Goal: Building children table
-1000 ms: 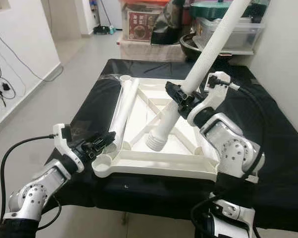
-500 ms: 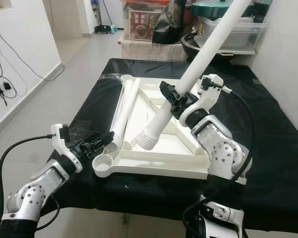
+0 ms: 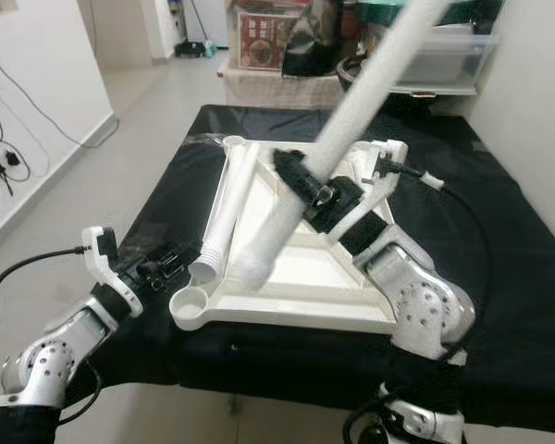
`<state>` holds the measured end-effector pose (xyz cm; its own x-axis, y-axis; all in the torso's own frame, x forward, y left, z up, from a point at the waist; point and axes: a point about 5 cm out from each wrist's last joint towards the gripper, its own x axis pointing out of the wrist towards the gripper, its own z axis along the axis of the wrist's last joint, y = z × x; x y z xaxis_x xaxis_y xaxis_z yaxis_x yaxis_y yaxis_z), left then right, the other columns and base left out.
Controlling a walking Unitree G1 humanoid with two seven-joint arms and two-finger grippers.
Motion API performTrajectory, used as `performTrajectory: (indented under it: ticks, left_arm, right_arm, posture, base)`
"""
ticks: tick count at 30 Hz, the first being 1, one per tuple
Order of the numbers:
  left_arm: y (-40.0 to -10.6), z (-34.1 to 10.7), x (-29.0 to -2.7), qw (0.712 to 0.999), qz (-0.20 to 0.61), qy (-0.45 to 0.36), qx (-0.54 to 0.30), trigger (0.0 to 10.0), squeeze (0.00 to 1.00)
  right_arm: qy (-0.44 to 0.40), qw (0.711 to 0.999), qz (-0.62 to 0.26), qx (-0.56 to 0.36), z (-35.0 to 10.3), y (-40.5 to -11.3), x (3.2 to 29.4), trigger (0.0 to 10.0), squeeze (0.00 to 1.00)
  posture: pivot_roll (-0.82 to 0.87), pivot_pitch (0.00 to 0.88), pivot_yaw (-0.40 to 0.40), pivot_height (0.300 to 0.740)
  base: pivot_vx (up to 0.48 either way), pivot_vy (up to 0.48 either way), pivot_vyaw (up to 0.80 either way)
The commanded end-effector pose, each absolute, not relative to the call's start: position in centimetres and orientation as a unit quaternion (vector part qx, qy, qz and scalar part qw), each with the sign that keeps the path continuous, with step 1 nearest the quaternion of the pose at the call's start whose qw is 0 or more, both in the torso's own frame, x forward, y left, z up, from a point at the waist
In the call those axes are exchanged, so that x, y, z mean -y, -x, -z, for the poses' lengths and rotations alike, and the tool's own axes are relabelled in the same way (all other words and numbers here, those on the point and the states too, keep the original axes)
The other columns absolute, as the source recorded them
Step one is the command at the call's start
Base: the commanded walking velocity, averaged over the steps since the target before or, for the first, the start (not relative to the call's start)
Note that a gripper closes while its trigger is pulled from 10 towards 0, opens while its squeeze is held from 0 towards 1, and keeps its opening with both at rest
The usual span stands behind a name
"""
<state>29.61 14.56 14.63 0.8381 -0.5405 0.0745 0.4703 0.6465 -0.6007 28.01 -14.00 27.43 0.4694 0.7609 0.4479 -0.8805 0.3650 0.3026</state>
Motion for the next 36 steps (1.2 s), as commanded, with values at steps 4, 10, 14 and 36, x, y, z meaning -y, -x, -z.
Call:
performTrajectory:
  ticks: [4,10,14,36]
  left_arm:
    - [-29.4,-15.2,-15.7,0.910,0.281,0.302,-0.044,10.0,0.00]
    - [-29.4,-15.1,-15.8,0.910,0.279,0.303,-0.042,10.0,0.00]
    - [-29.2,-15.0,-15.1,0.904,0.291,0.310,-0.043,10.0,0.00]
    - [-26.2,-19.7,-16.9,0.824,0.527,0.206,-0.023,10.0,0.00]
  right_arm:
    - [-0.248,0.767,-0.578,0.129,-28.4,-26.7,13.5,0.0,0.00]
    - [-0.227,0.733,-0.626,0.137,-28.6,-25.7,12.7,0.0,0.00]
    - [-0.223,0.714,-0.647,0.147,-28.6,-25.0,12.7,0.0,0.00]
    - [-0.170,0.690,-0.697,0.094,-27.0,-24.7,12.7,0.0,0.00]
  posture:
    - [0.07,0.000,-0.022,0.740]
    - [0.06,0.000,-0.027,0.740]
    - [0.06,0.000,-0.027,0.740]
    - [0.07,0.000,-0.039,0.740]
  base:
    - [0.000,0.000,0.00]
    - [0.000,0.000,0.00]
    - [0.000,0.000,0.00]
    - [0.000,0.000,0.00]
